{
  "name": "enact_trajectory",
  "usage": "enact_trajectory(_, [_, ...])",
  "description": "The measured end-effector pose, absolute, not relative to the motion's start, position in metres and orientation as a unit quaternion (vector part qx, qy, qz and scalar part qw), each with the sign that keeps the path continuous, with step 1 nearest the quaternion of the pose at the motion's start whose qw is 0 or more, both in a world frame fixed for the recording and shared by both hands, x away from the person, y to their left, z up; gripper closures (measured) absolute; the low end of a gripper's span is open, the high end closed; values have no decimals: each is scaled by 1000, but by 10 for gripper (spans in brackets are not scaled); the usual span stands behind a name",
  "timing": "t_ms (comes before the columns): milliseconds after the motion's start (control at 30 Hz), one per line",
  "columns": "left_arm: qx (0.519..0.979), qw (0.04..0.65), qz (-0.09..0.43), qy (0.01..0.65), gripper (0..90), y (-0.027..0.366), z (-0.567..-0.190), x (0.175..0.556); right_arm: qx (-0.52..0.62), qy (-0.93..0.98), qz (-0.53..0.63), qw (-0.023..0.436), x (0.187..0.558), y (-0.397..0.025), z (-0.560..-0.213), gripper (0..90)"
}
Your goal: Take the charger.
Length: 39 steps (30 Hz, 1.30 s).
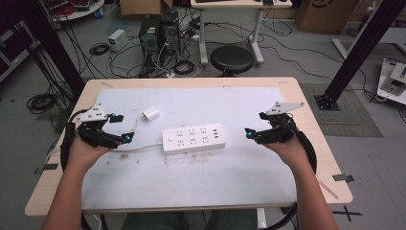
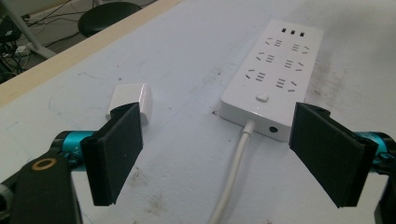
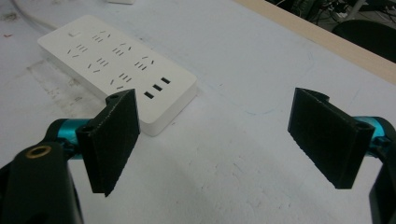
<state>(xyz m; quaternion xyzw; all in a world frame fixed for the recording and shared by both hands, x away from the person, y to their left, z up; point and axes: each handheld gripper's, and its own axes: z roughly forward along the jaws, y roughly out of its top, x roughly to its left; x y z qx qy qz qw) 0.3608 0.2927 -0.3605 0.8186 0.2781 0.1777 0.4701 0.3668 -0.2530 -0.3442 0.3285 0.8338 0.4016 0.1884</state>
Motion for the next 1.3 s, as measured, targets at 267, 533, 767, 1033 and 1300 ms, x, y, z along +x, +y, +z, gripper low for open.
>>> enact_trajectory(267, [829, 444, 168, 295, 175, 276, -358, 390, 328, 839, 391, 189, 373, -248, -346, 170])
enact_trajectory(533, [835, 424, 167, 309, 175, 258, -357, 433, 327, 841, 386, 191, 373, -241, -348, 170])
enact_trajectory(767, [826, 442, 169, 305, 175, 253, -355, 438, 327, 842, 386, 190, 372, -241, -348, 170])
enact_trajectory(1033, [833, 418, 158, 327, 175, 253, -369, 463, 337, 841, 380, 189, 377, -240, -349, 170])
enact_trajectory(1300, [837, 389, 144, 358, 175, 250, -395, 497, 331, 842, 381, 189, 375, -234, -347, 170])
